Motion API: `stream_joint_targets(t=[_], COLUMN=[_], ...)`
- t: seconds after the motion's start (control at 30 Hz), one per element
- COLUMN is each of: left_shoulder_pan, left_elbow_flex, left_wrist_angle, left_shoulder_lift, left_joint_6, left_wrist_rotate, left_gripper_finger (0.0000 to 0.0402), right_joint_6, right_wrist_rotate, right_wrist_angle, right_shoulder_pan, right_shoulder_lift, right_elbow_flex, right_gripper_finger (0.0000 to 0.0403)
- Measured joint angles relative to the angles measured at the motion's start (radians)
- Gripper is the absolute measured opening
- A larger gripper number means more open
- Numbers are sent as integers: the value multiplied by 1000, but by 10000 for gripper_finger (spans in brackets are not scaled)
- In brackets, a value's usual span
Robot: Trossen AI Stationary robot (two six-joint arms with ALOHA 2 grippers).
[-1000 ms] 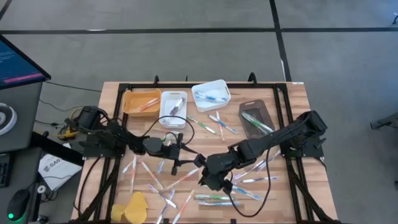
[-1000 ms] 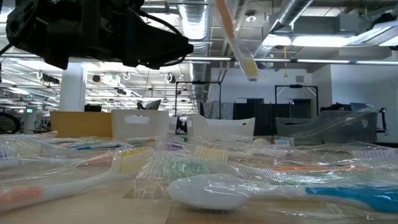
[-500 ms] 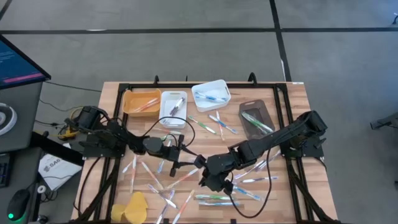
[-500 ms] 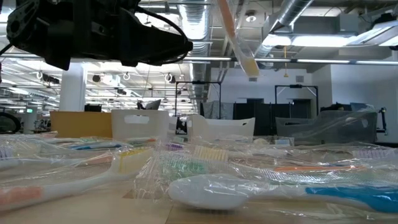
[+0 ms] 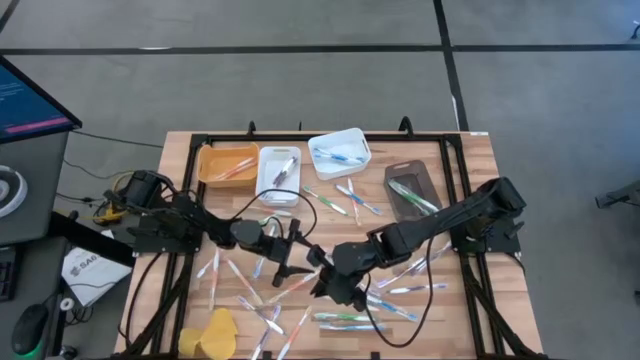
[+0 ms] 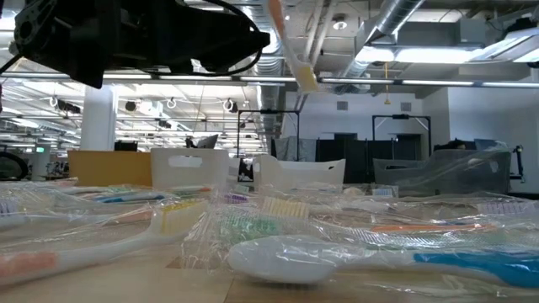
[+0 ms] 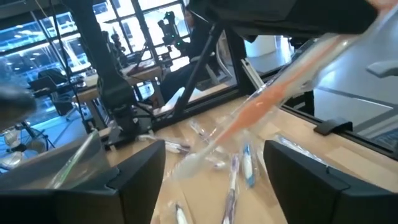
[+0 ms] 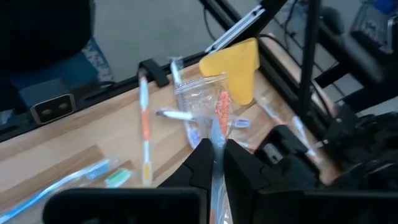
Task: Pick & Place Toothbrushes
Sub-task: Put the orange toothbrush into the yellow bin
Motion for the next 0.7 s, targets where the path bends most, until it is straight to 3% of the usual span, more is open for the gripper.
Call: stream_joint_targets(t=[0.7], left_shoulder_pan=[-1], left_elbow_flex=[1], left_wrist_angle=[86], left_shoulder_lift=[0], left_joint_6=[-11], left_wrist_rotate=[0], left_gripper_finger=[274], right_joint_6=[34], right_wrist_rotate=[8], right_wrist_angle=[35], right_shoulder_pan=[-75], right_shoulder_lift=[0], right_elbow_flex=[0], right_gripper_finger=[22])
